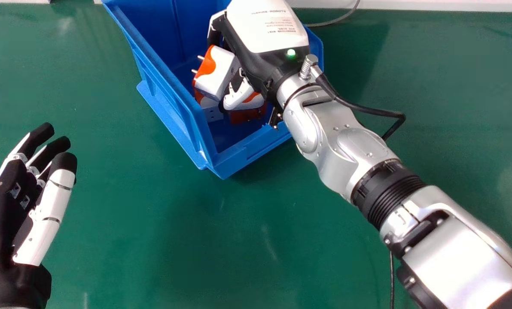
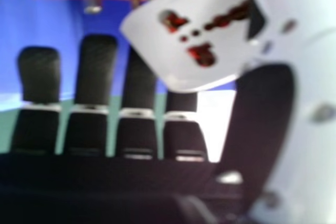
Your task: Pick all objects and put in blue box
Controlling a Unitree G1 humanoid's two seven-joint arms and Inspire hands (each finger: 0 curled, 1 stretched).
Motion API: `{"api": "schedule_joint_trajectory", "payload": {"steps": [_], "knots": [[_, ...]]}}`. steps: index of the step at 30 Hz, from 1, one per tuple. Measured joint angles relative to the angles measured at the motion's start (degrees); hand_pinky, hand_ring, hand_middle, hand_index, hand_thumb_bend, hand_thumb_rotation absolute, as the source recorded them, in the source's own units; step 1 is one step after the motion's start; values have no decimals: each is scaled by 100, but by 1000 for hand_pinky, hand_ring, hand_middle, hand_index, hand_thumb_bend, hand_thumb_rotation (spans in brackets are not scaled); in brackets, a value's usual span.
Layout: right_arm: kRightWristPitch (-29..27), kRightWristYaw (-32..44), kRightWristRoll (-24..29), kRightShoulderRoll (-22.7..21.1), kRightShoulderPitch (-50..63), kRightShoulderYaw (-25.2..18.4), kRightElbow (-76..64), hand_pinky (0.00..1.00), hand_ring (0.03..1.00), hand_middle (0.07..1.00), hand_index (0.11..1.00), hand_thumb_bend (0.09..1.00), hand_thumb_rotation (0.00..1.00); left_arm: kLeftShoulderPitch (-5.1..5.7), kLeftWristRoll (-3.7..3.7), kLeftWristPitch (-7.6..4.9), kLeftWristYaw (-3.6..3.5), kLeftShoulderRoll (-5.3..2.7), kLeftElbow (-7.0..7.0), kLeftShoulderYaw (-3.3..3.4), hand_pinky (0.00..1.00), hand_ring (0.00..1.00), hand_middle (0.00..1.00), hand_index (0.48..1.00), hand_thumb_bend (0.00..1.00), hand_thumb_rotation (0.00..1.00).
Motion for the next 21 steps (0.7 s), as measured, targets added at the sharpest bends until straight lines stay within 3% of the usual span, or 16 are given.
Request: {"api": "schedule_joint_trajectory", "payload": {"steps": [5,13,15,21], "knots": [[45,-4,13,57,-73,7,132,297,435,549,520,489,0,-10,-32,-2,-63,1,9,9,819,839,842,854,481,514],[35,-44,18,83,-154,84,447,296,437,550,520,489,0,-10,-47,39,-16,-25,-1,0,816,837,839,850,491,507],[36,-46,27,94,-222,85,556,299,437,547,521,490,0,-13,-46,67,16,-27,-8,-25,816,837,838,850,493,506],[72,-80,100,208,-325,92,811,303,439,546,522,491,0,25,-45,76,15,-32,-45,-98,815,838,843,854,488,504]]}}
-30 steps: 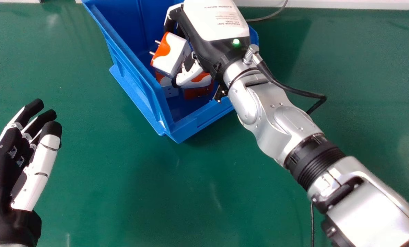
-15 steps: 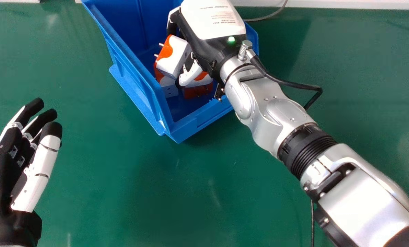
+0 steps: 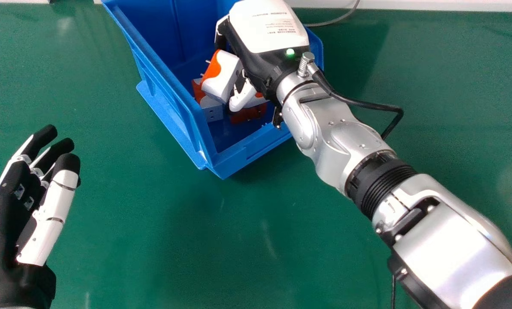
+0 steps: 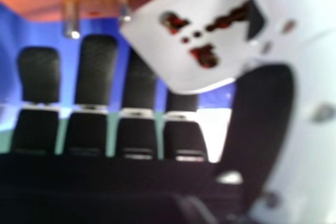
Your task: Pick all objects and put in blue box
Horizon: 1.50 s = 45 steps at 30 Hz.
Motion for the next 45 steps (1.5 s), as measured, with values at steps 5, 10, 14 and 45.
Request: {"api": "schedule_joint_trajectory", "payload": {"steps": [5,10,14,45], "knots": [[-2,-82,22,3,-6,9,46,304,440,544,523,491,0,44,-1,0,-4,10,-34,4,823,843,847,858,480,507],[233,-4,201,100,-55,-24,76,293,437,543,531,489,0,42,-1,0,4,10,-34,4,822,841,845,857,490,511],[419,145,358,171,-170,-35,106,292,437,540,539,489,0,38,6,-1,7,10,-33,4,821,842,846,858,489,510],[732,334,358,214,-174,235,25,672,806,860,821,879,184,115,3,-68,-1,-14,-33,-1,814,846,848,862,463,503]]}}
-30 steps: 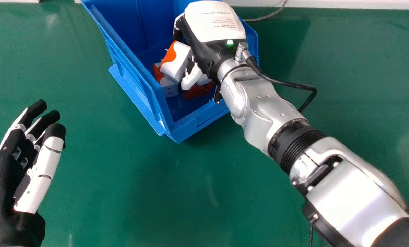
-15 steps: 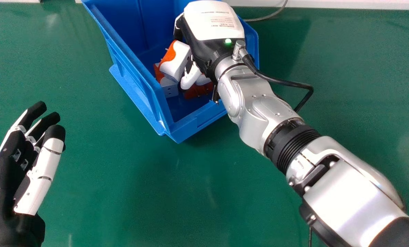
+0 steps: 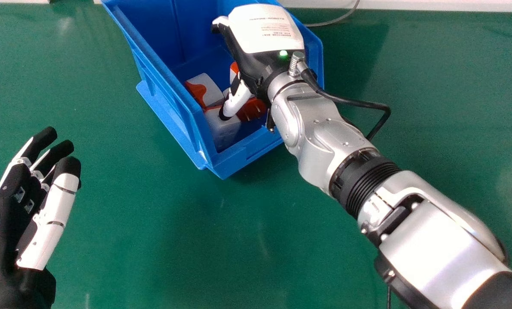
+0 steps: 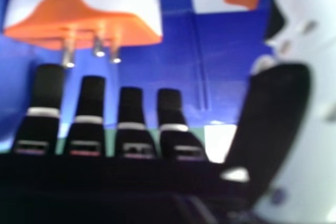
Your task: Pick all objects and put in blue box
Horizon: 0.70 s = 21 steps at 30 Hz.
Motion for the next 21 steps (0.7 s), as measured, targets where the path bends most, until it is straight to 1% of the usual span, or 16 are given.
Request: {"api": "schedule_joint_trajectory", "payload": {"steps": [7,13,18,21], "knots": [[11,-1,-3,-1,0,53,-38,667,801,854,817,885,182,-7,0,-5,2,1,0,0,821,846,847,861,474,508],[8,-4,-3,-5,0,52,-108,660,797,849,814,887,172,-23,-1,-4,5,1,0,0,819,846,848,861,463,504],[2,-4,-2,-14,0,51,-179,656,794,851,814,887,154,-127,-1,-6,-9,10,36,0,821,845,849,864,461,497],[-13,-4,2,-43,6,47,-250,658,796,852,814,886,142,-161,1,-6,-4,9,47,-2,826,846,850,864,472,501]]}}
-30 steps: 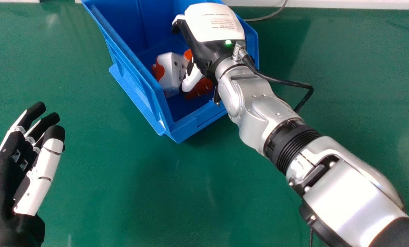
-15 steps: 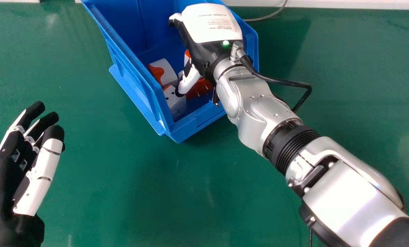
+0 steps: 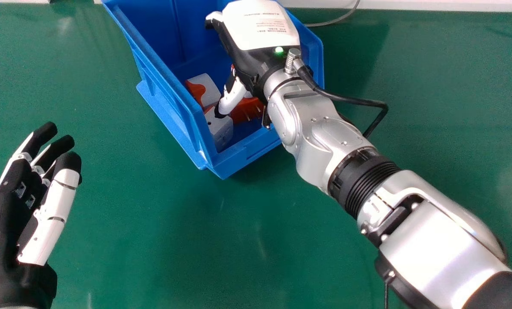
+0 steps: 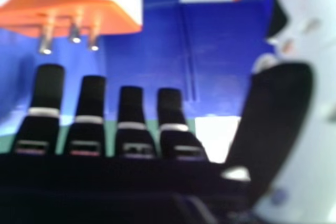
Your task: Pick all objects and put in blue box
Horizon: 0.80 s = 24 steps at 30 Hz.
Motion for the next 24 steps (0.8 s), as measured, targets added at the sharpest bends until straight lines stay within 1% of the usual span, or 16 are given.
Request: {"api": "schedule_joint_trajectory", "payload": {"steps": [5,9,12,15,17,18,21,24], "knots": [[-112,-105,-5,-155,78,0,-367,648,783,840,805,895,143,-51,4,13,48,-8,0,-19,819,839,847,857,489,498],[-144,-159,-5,-312,308,-5,-907,641,777,830,801,898,136,-125,6,16,53,-4,16,-39,823,840,850,857,495,498],[-106,-134,-49,-535,700,-10,-1742,638,778,830,804,891,123,-207,11,15,46,6,69,-47,823,839,852,855,494,498],[99,32,-145,-775,1112,-26,-2734,630,779,833,806,886,103,-281,-15,15,31,6,122,-51,823,840,853,855,490,491],[234,228,-238,-962,1410,-80,-3436,628,782,836,808,881,91,-324,-58,15,18,2,158,-55,826,842,854,855,489,485],[291,333,-250,-1048,1564,-114,-3801,630,788,839,808,878,75,-345,-60,15,18,4,181,-55,827,842,854,855,485,480],[449,598,-272,-1275,2039,-270,-4727,636,794,846,810,872,49,-390,-65,15,18,2,200,-57,829,844,856,854,474,469],[609,865,-510,-1563,2567,-335,-5718,639,793,854,816,853,26,-423,-77,13,14,6,248,-50,835,846,858,855,470,466]]}}
